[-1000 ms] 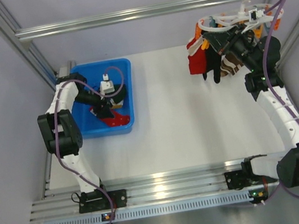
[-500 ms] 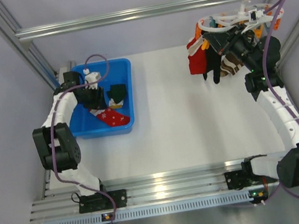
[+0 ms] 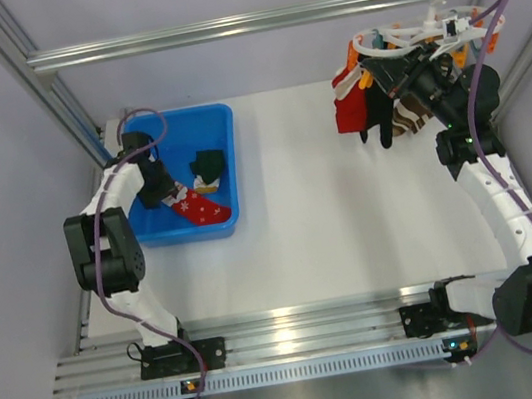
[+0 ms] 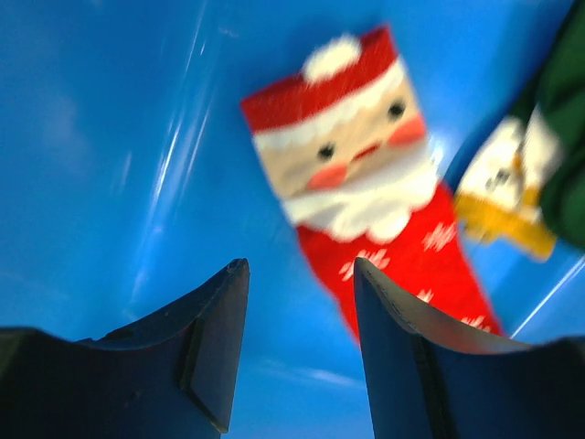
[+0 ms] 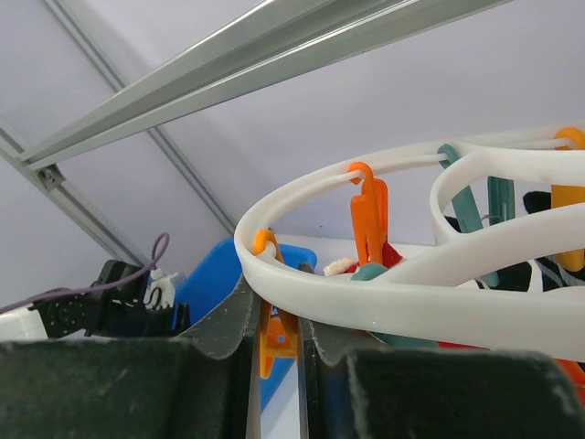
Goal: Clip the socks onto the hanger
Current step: Pick up the sock from the bin, then clamp the sock onto the hanger.
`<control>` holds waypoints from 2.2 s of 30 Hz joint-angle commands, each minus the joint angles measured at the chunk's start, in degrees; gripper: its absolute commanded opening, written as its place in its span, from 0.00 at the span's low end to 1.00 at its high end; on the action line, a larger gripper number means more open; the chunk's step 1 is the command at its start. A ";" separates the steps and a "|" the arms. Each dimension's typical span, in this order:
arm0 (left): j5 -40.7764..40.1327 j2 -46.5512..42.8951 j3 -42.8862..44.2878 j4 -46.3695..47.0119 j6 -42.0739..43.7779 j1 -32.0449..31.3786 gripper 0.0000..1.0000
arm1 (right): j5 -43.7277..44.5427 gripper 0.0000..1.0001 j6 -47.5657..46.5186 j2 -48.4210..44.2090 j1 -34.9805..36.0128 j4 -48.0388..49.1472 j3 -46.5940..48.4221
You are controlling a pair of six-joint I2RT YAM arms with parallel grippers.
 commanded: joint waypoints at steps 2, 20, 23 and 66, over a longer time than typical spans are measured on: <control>-4.09 2.93 4.88 4.81 -8.43 -1.56 0.55 | 3.10 0.00 -2.62 -1.06 -1.56 -0.28 1.49; -7.01 15.50 9.54 5.68 -15.12 -2.44 0.36 | 3.36 0.00 -3.67 -0.44 -1.65 -0.99 2.37; -5.77 14.11 9.20 7.10 -13.01 -2.44 0.13 | 3.36 0.00 -3.67 -0.44 -1.56 -1.07 2.46; 58.31 -20.37 -3.74 58.09 46.93 -31.24 0.00 | -0.06 0.00 -0.24 0.44 -0.95 5.17 3.08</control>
